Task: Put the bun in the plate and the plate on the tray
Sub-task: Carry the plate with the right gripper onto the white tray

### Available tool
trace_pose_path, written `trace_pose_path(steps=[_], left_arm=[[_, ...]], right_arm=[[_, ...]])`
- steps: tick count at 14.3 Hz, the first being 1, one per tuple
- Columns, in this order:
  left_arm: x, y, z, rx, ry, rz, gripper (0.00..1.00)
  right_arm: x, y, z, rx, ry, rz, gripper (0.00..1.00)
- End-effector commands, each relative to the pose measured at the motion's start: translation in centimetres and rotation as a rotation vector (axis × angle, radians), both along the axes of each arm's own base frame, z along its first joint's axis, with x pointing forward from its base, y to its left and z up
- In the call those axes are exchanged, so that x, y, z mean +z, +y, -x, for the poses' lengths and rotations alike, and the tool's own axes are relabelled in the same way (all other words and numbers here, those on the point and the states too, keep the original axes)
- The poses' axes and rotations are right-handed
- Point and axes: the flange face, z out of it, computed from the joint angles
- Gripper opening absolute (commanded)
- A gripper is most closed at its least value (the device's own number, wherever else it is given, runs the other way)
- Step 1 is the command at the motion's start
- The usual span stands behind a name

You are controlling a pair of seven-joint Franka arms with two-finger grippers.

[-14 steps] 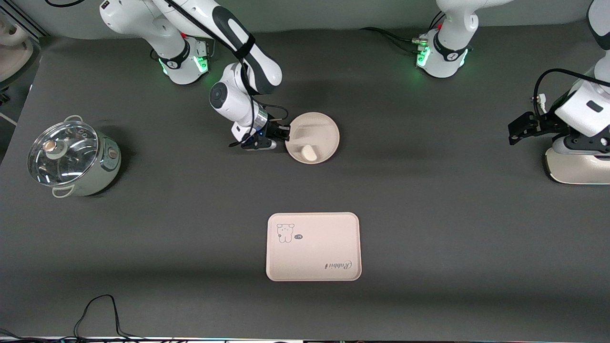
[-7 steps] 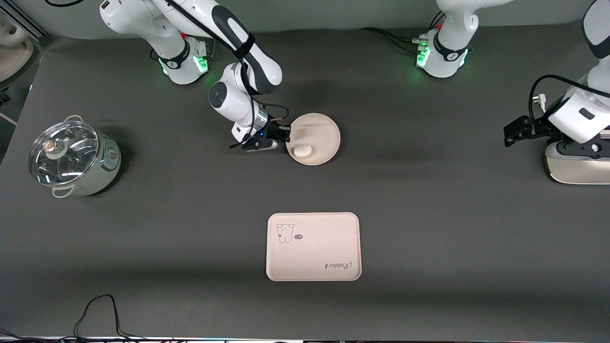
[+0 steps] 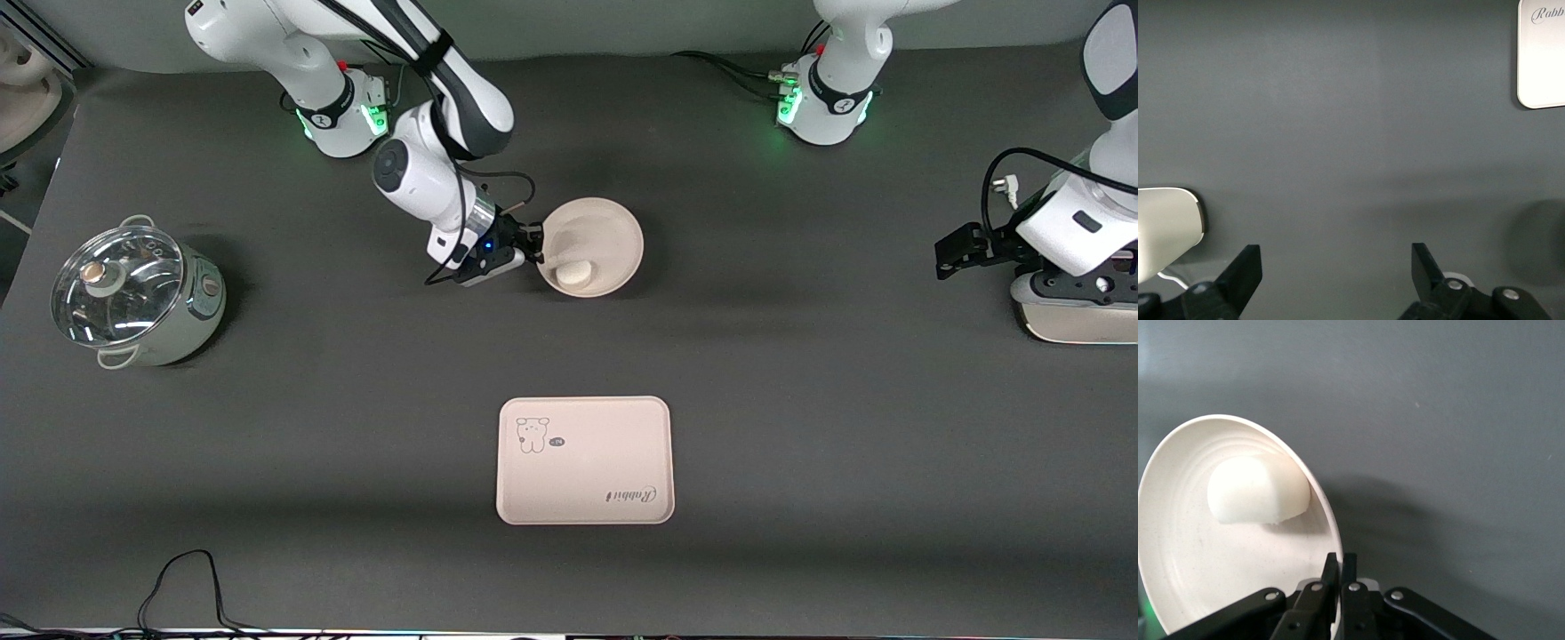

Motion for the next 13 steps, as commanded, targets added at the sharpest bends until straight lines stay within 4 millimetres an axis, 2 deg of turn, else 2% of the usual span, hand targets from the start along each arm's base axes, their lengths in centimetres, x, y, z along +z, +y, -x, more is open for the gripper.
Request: trace_pose_path(steps=[1, 4, 6, 8, 10, 13], left_arm=[[0.5, -0.8, -0.3, -0.012, -0.008, -0.006, 1.00], [0.3, -0.7, -0.7, -0.012, -0.007, -0.003, 1.00], [0.4, -0.6, -1.0, -0.011, -0.010, -0.002, 1.00], [0.4, -0.8, -1.0, -0.012, -0.008, -0.002, 1.00], [0.4, -0.8, -1.0, -0.012, -0.010, 0.000, 1.00], [0.4, -0.8, -1.0, -0.012, -0.007, 0.000, 1.00]], right_arm=[[4.3, -1.0, -1.5, 0.131, -0.066, 0.024, 0.00], [5.7, -1.0, -3.6, 0.128, -0.081, 0.025, 0.00], [5.3, -0.9, -6.2, 0.100, -0.087, 0.018, 0.00], [4.1, -0.4, -10.6, 0.063, -0.092, 0.004, 0.00], [2.9, -0.3, -16.5, 0.061, -0.091, 0.019, 0.00], [2.5, 0.7, -23.4, 0.074, -0.072, 0.047, 0.00]])
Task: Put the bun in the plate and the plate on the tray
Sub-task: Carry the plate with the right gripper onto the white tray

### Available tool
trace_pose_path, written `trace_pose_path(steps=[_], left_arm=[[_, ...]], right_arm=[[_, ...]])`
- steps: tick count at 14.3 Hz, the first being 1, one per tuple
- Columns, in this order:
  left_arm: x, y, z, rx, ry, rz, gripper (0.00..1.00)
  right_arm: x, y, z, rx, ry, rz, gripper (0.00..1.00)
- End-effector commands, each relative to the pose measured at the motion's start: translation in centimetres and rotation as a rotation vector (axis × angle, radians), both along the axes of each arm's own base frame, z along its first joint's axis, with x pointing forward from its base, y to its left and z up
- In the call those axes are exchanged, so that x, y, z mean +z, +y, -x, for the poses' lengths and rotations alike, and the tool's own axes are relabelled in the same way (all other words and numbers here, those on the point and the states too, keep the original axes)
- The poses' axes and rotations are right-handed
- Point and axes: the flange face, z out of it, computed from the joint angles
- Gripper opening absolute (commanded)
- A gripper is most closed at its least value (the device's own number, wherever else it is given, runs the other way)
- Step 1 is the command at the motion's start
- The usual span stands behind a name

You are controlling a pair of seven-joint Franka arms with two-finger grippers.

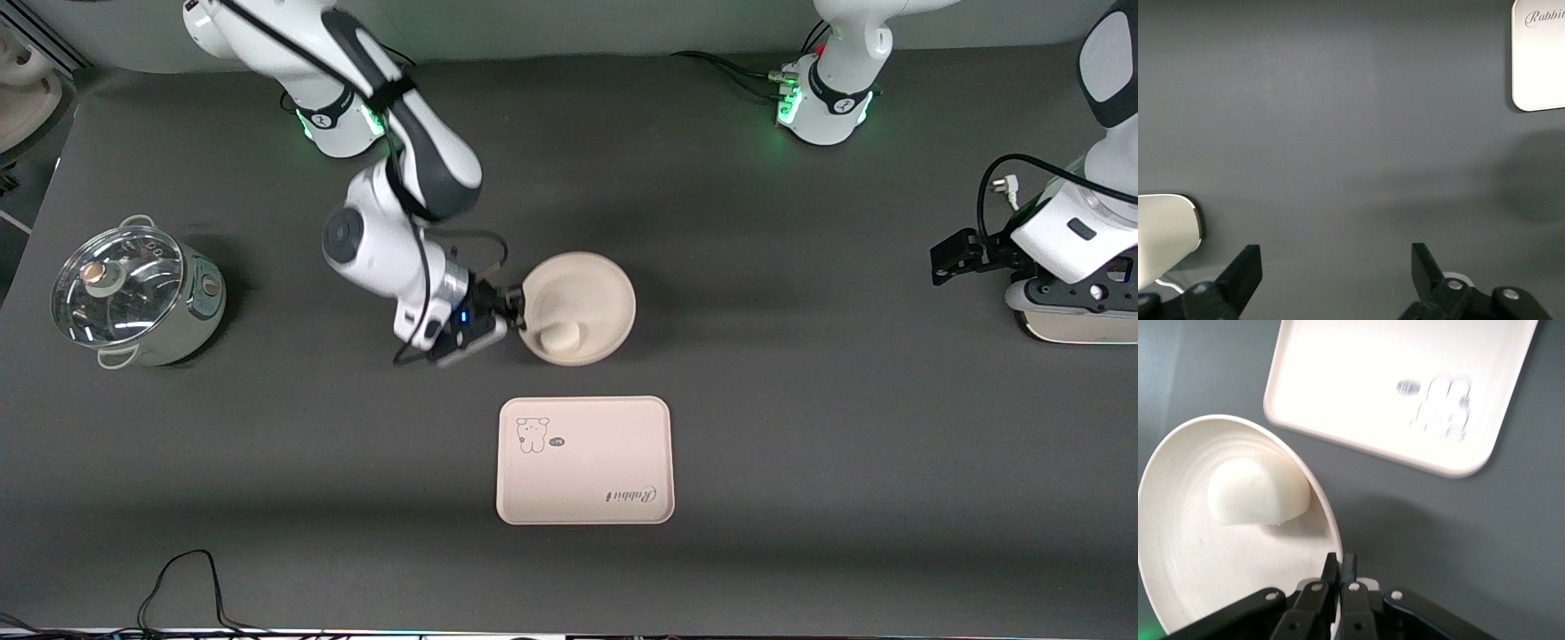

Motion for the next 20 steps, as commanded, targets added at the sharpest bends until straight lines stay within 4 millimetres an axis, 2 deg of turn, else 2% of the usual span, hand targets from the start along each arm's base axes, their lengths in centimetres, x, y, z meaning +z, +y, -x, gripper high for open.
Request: trace_pose_path(steps=[1, 3, 4, 5, 7, 8, 11, 15, 20], left_arm=[[0.5, -0.3, -0.3, -0.002, -0.005, -0.005, 1.00], [0.5, -0.2, -0.3, -0.001, -0.007, -0.005, 1.00], [0.5, -0.3, -0.3, -0.002, -0.009, -0.005, 1.00], [0.5, -0.3, -0.4, -0.002, -0.010, -0.004, 1.00], [0.5, -0.3, -0.4, -0.002, -0.009, -0.004, 1.00], [0.5, -0.3, -0.5, -0.002, -0.010, -0.004, 1.00], [0.7, -0.3, -0.5, -0.002, -0.015, -0.003, 1.00], [0.8, -0.3, -0.6, -0.002, -0.016, -0.003, 1.00], [0.9, -0.4, -0.7, -0.004, -0.019, -0.004, 1.00]], right_arm=[[-1.0, 2.4, -6.9, 0.005, 0.013, 0.014, 0.00], [-1.2, 2.2, -10.2, -0.032, 0.012, 0.009, 0.00], [-0.9, 2.8, -11.3, -0.041, 0.009, -0.001, 0.00], [-0.9, 2.2, -12.9, -0.068, 0.002, -0.004, 0.00], [-0.7, 1.9, -14.7, -0.089, -0.027, -0.007, 0.00], [-0.8, 1.1, -15.5, -0.103, -0.041, -0.010, 0.00], [-2.9, 0.9, -16.4, -0.147, -0.072, -0.020, 0.00], [-8.9, 1.0, -16.0, -0.209, -0.027, -0.008, 0.00], [-11.0, 0.9, -15.4, -0.239, 0.016, 0.007, 0.00]])
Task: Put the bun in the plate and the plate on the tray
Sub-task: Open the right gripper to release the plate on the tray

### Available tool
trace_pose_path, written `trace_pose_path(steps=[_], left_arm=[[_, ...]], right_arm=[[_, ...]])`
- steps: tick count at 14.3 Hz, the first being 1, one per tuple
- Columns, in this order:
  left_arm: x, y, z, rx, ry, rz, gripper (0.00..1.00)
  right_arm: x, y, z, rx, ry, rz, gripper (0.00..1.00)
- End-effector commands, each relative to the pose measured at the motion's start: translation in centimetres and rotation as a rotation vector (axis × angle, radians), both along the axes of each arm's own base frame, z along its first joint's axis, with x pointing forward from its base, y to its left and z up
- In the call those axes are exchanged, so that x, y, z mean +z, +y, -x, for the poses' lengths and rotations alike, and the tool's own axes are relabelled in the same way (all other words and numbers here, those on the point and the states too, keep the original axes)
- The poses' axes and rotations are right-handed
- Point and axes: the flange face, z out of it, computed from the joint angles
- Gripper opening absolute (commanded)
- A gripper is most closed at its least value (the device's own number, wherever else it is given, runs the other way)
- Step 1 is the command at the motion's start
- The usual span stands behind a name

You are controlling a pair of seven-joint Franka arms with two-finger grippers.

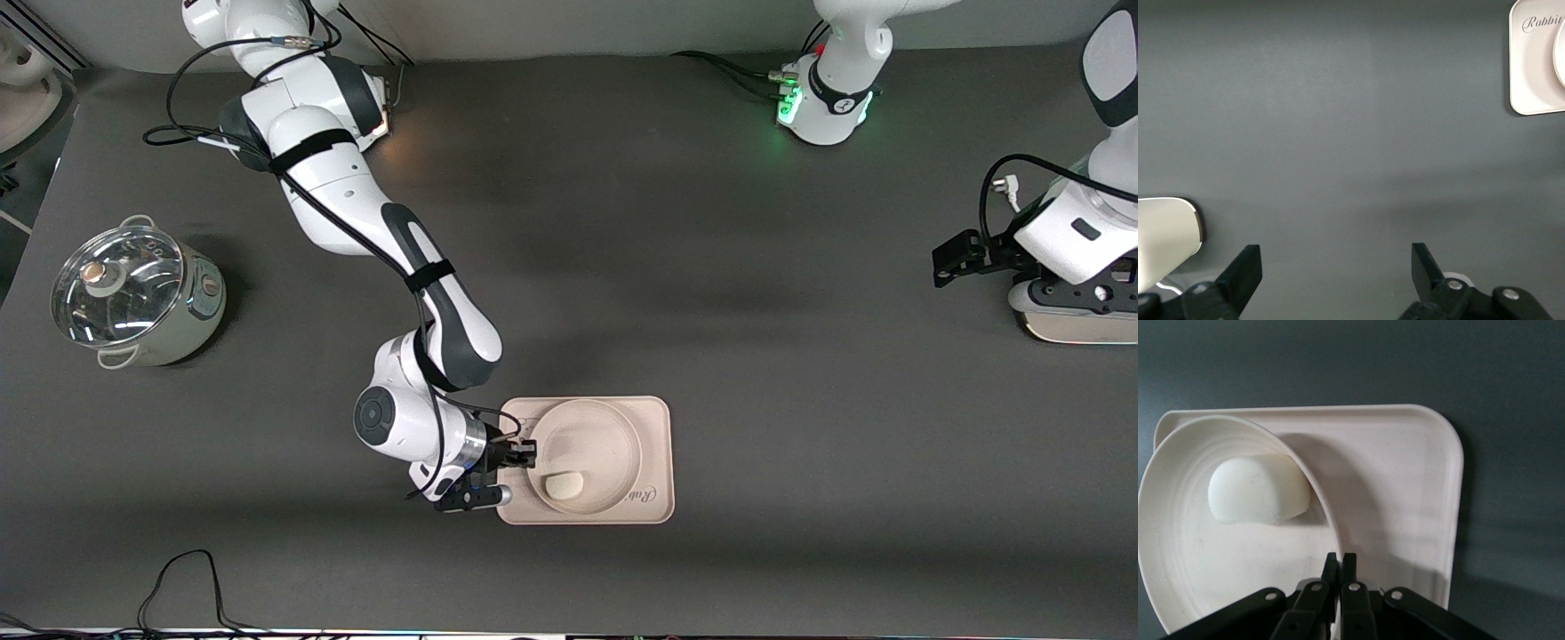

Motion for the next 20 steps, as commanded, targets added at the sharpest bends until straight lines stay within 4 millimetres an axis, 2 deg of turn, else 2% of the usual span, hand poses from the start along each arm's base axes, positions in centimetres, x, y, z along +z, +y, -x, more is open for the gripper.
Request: trace_pose_path(steps=[1, 2, 5, 6, 7, 9, 12, 14, 16, 18, 20], left_arm=[[0.5, -0.4, -0.4, -0.003, -0.009, -0.005, 1.00], [0.4, -0.4, -0.4, -0.003, -0.006, -0.005, 1.00], [0.5, -0.4, -0.5, -0.003, -0.009, -0.004, 1.00], [0.5, -0.4, -0.5, -0.003, -0.009, -0.004, 1.00], [0.8, -0.4, -0.5, -0.003, -0.013, -0.003, 1.00], [0.9, -0.7, -0.5, -0.009, -0.017, -0.004, 1.00], [1.0, -0.7, -0.6, -0.009, -0.020, -0.004, 1.00], [1.1, -0.8, -0.6, -0.010, -0.021, -0.003, 1.00], [0.8, -0.7, -0.8, -0.009, -0.018, -0.001, 1.00], [0.9, -0.7, -0.9, -0.009, -0.020, -0.002, 1.00], [0.9, -0.7, -0.9, -0.009, -0.018, -0.002, 1.00]], right_arm=[[0.2, 0.6, -0.2, -0.021, -0.002, 0.001, 0.00], [-0.3, 0.6, 0.0, -0.020, 0.006, 0.005, 0.00], [-0.8, 0.6, 0.2, -0.025, 0.004, 0.009, 0.74], [-0.5, 0.6, 0.2, -0.025, 0.001, 0.007, 0.80], [-0.2, 0.5, 0.0, -0.027, -0.003, 0.005, 1.00], [1.3, 0.6, -0.2, -0.038, -0.006, -0.006, 1.00], [8.0, 0.8, 0.0, -0.092, 0.062, -0.028, 1.00], [13.9, 0.2, 0.7, -0.089, 0.120, -0.021, 1.00], [19.9, -2.7, 1.6, -0.103, 0.169, 0.022, 1.00], [25.8, -6.2, 3.9, -0.108, 0.212, 0.034, 1.00], [31.2, -12.2, 6.3, -0.122, 0.206, 0.117, 1.00]])
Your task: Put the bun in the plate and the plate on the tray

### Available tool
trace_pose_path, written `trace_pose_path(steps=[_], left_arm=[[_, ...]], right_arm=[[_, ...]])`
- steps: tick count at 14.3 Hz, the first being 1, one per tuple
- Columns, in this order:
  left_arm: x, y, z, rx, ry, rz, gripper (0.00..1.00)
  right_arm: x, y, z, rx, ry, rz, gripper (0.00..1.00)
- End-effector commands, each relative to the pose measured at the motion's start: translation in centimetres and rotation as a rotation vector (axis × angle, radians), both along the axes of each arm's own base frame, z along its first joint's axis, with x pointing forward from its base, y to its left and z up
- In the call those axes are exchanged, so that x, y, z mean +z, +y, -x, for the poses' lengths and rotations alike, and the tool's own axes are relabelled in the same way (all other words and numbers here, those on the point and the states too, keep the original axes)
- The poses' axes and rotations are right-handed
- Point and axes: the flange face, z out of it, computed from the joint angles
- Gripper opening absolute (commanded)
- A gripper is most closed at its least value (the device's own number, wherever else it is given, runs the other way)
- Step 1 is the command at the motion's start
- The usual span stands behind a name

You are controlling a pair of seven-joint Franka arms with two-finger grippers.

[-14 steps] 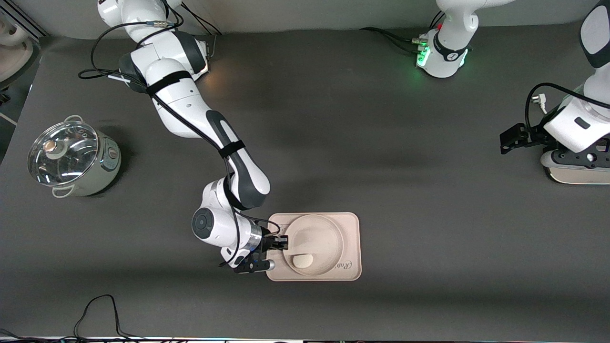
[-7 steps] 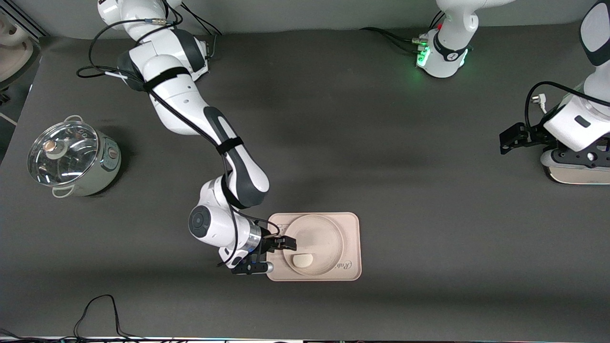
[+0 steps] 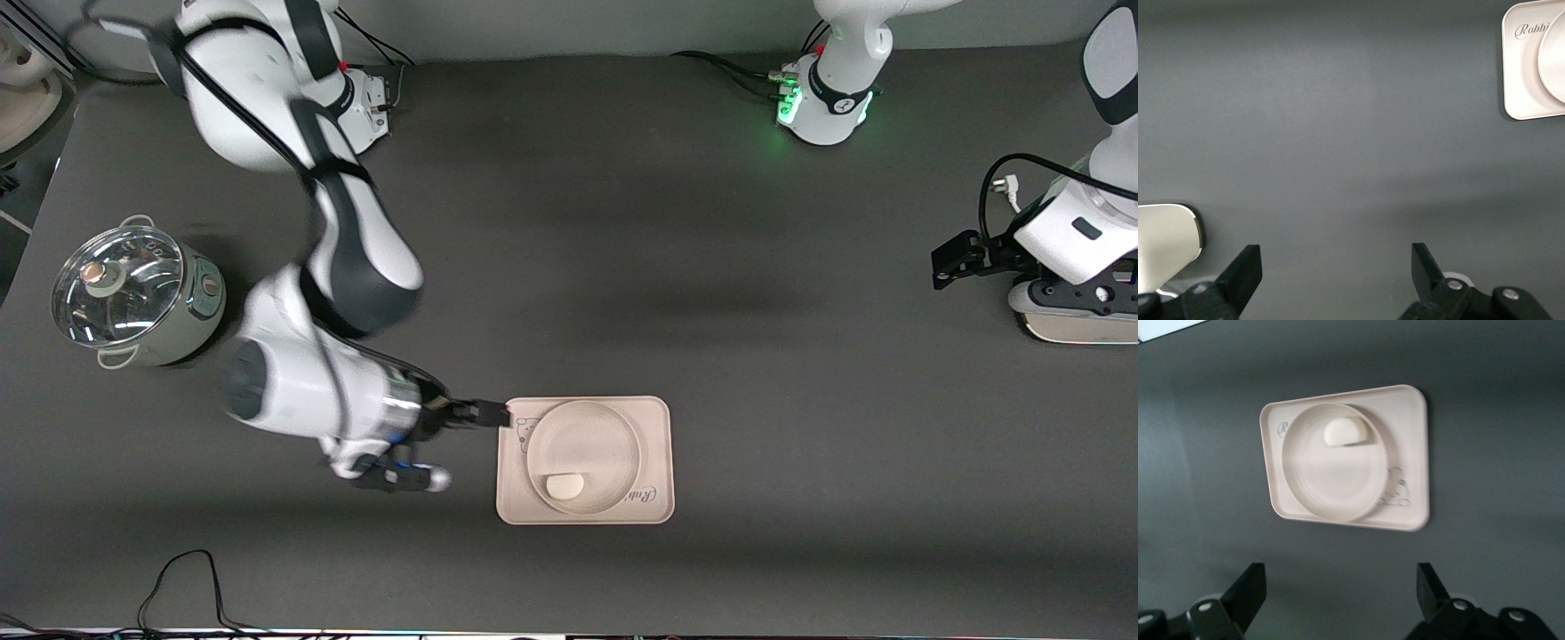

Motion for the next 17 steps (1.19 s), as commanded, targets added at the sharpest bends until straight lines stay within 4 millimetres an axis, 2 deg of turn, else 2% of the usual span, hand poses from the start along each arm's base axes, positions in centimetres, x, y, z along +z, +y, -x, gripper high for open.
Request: trace_pose_path(steps=[1, 3, 4, 6, 8, 10, 12, 14, 17], left_arm=[[0.4, -0.2, -0.4, -0.001, -0.005, -0.006, 1.00], [0.4, -0.2, -0.4, 0.000, -0.006, -0.004, 1.00], [0.4, -0.2, -0.4, 0.001, -0.005, -0.006, 1.00], [0.7, -0.1, -0.4, 0.003, -0.012, -0.005, 1.00], [1.0, 0.4, -0.3, 0.010, -0.009, -0.006, 1.00], [1.7, 1.5, -0.1, 0.027, -0.015, -0.006, 1.00], [4.3, 2.0, 0.1, 0.028, -0.059, -0.008, 1.00], [5.7, 2.6, 0.9, 0.049, -0.017, -0.012, 1.00], [5.9, 3.5, 1.2, 0.059, 0.004, -0.037, 1.00]], right_arm=[[6.9, -8.3, 5.5, -0.017, 0.048, 0.106, 1.00], [12.0, -13.7, 9.8, 0.022, 0.054, 0.131, 1.00], [13.6, -16.9, 11.2, 0.048, 0.034, 0.180, 1.00], [15.2, -23.1, 13.1, 0.103, 0.012, 0.259, 1.00], [15.8, -27.3, 13.5, 0.134, -0.008, 0.288, 1.00], [16.0, -29.0, 13.6, 0.132, -0.006, 0.350, 1.00], [16.7, -29.7, 14.0, 0.126, -0.016, 0.381, 1.00], [16.7, -31.2, 14.1, 0.097, -0.009, 0.385, 1.00], [16.3, -31.4, 14.0, 0.088, -0.001, 0.384, 1.00]])
